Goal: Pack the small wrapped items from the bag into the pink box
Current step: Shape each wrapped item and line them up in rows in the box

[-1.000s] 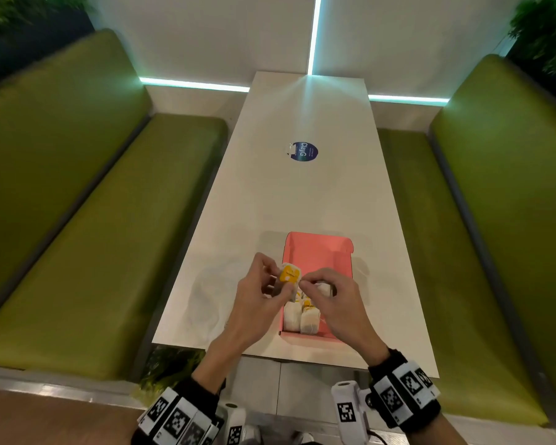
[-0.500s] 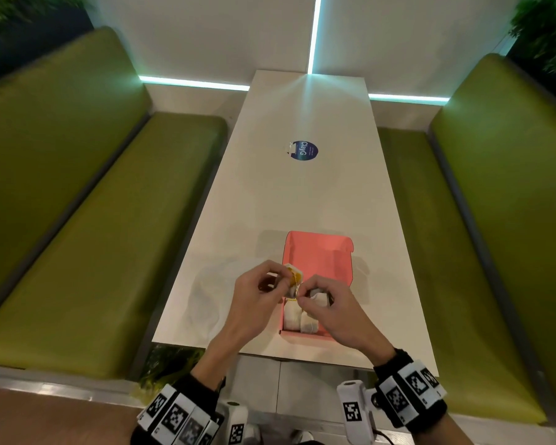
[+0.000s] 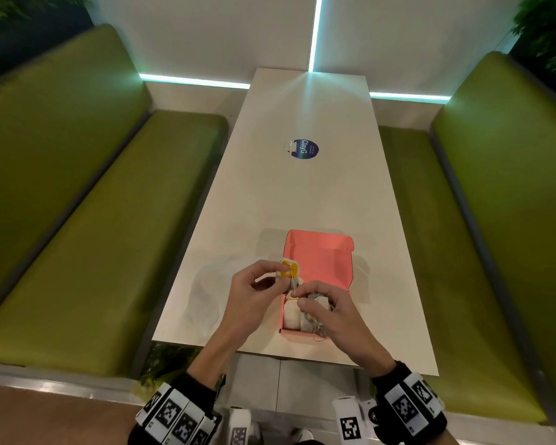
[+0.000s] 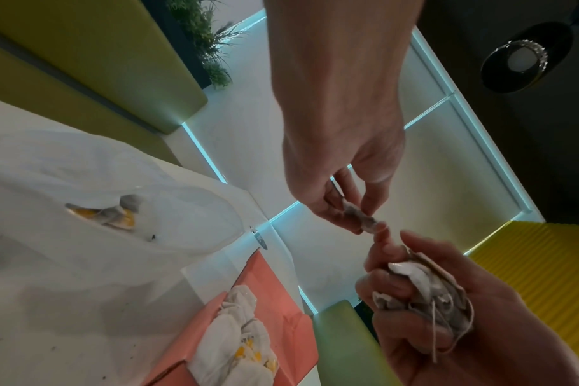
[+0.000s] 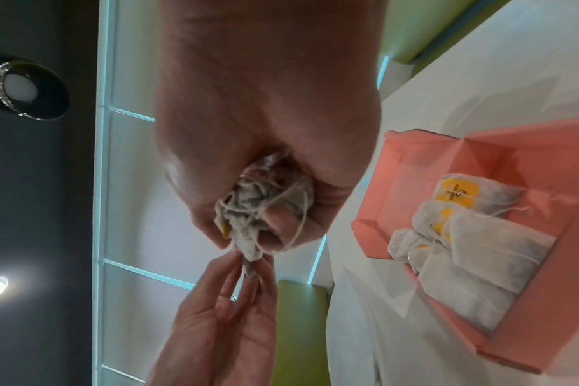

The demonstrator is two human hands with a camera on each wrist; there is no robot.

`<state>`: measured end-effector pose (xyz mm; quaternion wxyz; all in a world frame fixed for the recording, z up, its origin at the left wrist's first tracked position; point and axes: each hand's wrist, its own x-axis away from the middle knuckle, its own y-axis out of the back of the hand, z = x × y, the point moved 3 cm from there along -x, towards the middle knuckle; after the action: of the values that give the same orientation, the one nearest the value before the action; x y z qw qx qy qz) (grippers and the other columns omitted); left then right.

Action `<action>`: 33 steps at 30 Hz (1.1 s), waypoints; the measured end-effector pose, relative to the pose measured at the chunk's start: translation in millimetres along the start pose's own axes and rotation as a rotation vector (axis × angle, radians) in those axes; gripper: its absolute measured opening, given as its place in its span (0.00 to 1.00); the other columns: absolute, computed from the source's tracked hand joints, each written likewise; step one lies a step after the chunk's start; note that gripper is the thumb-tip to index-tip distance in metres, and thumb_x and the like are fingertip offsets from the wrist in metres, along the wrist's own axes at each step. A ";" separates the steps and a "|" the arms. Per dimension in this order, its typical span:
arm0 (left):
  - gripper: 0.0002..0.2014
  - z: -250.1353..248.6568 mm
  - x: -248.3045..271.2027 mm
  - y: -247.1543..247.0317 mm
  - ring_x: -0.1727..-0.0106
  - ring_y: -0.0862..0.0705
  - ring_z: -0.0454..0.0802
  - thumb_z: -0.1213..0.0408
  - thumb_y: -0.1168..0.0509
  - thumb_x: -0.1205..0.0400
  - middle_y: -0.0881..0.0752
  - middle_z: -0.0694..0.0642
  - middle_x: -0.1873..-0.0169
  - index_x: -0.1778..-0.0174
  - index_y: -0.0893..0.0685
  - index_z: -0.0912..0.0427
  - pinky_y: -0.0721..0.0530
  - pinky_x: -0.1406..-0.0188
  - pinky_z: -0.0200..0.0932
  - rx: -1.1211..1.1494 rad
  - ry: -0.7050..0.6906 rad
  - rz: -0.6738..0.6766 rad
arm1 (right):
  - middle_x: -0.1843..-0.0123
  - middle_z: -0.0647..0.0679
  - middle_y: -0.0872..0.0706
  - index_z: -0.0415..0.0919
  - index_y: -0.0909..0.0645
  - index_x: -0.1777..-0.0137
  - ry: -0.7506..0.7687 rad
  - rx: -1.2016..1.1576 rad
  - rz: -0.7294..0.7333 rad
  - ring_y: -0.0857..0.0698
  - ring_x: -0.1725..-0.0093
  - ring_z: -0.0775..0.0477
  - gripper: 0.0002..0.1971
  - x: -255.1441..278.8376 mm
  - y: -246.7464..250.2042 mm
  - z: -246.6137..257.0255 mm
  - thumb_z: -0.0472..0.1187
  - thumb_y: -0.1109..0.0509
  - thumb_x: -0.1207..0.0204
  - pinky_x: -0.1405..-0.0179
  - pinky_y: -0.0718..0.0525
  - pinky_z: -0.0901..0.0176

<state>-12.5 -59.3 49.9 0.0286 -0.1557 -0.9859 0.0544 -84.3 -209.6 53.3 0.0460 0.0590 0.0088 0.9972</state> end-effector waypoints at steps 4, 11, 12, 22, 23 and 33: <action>0.05 -0.9 2.3 -4.5 0.55 0.08 0.55 0.79 0.29 0.21 0.07 0.55 0.59 0.51 0.13 0.70 0.11 0.53 0.41 0.008 -0.017 -0.026 | 0.59 0.59 0.12 0.48 0.09 0.51 0.039 0.023 -0.009 0.16 0.57 0.59 0.09 1.3 -2.9 0.3 0.33 0.27 0.21 0.56 0.20 0.69; 0.04 -1.2 2.7 -9.7 0.56 0.07 0.55 0.77 0.29 0.20 0.08 0.63 0.56 0.51 0.12 0.71 0.11 0.55 0.40 0.056 -0.039 -0.079 | 0.48 0.60 0.10 0.51 0.13 0.36 0.126 0.239 -0.027 0.14 0.43 0.57 0.17 5.8 -8.8 -5.9 0.33 0.28 0.21 0.39 0.21 0.67; 0.04 -0.9 2.6 -9.4 0.56 0.07 0.54 0.77 0.28 0.21 0.08 0.62 0.56 0.51 0.12 0.70 0.11 0.55 0.39 0.042 -0.051 -0.083 | 0.47 0.61 0.10 0.52 0.15 0.33 0.128 0.269 0.023 0.14 0.41 0.57 0.19 7.6 -9.5 -7.6 0.34 0.28 0.21 0.38 0.21 0.68; 0.09 11.3 10.3 -15.5 0.59 0.08 0.59 0.75 0.28 0.20 0.12 0.58 0.62 0.51 0.24 0.71 0.09 0.54 0.53 -0.036 -0.119 0.067 | 0.56 0.58 0.14 0.52 0.14 0.39 0.198 0.433 -0.158 0.15 0.53 0.56 0.13 -9.4 27.3 19.4 0.45 0.24 0.23 0.53 0.20 0.70; 0.10 13.2 11.5 -17.1 0.60 0.08 0.59 0.75 0.28 0.20 0.12 0.59 0.62 0.51 0.24 0.70 0.09 0.53 0.54 -0.039 -0.108 0.081 | 0.55 0.56 0.15 0.53 0.14 0.39 0.180 0.481 -0.113 0.16 0.53 0.56 0.13 -13.3 27.7 19.5 0.47 0.24 0.23 0.54 0.20 0.70; 0.07 38.4 10.1 -27.1 0.55 0.08 0.55 0.68 0.26 0.19 0.09 0.56 0.58 0.50 0.18 0.60 0.10 0.52 0.55 -0.174 -0.084 0.158 | 0.58 0.60 0.14 0.52 0.13 0.54 0.160 0.755 0.050 0.18 0.57 0.56 0.02 -24.3 39.4 19.2 0.48 0.26 0.22 0.58 0.21 0.59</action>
<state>-33.1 -85.6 15.3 -0.0306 -0.2321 -0.9719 -0.0229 -61.6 -250.8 70.4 -0.0041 -0.0062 0.3774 0.9260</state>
